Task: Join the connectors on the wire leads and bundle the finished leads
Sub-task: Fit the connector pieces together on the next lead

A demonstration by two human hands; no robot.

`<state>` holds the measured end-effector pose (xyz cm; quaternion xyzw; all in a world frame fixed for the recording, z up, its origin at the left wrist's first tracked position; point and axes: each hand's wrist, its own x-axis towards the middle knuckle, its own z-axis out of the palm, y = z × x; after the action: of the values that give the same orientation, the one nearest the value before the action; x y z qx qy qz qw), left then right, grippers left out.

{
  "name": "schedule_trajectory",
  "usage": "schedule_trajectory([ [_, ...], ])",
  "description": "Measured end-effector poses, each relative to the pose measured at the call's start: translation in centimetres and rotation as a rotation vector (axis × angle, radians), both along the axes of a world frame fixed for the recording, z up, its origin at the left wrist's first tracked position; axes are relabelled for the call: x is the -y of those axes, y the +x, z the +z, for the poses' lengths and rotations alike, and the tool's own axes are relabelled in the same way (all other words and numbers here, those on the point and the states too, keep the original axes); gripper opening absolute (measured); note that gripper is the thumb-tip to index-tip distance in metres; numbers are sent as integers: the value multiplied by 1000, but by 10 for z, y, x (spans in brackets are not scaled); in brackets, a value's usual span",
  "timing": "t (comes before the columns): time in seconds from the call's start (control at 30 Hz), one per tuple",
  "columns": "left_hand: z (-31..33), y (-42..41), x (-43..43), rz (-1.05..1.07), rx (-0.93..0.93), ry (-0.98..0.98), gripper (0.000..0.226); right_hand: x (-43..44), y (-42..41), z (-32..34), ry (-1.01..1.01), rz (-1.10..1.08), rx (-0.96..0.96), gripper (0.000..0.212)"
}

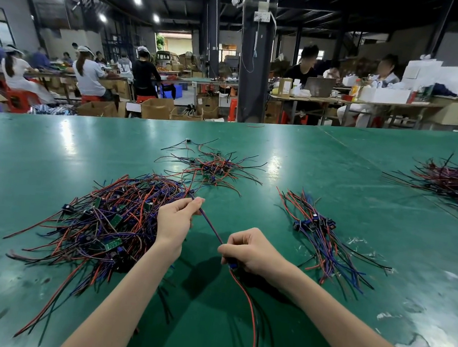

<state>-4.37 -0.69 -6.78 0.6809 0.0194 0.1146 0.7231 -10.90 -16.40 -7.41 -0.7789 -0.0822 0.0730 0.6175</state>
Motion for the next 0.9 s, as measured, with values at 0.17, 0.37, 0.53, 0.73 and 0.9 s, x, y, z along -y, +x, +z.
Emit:
schedule_trajectory([
  [0.17,0,1,-1,-16,-2,-9,17,0,0,0,-12,8,-9,33],
  [0.37,0,1,0,-11,-15,-5,15,-1,0,0,-24,-3,-9,34],
  [0.53,2,2,-1,-58,-109,-137,15,-1,-1,2,-32,-2,-13,35],
  [0.73,5,3,-1,-119,-212,-360,12,-1,-4,7,-35,17,-11,39],
  [0.9,6,1,0,-90,-151,-243,13,-1,-8,11,-54,64,-14,31],
])
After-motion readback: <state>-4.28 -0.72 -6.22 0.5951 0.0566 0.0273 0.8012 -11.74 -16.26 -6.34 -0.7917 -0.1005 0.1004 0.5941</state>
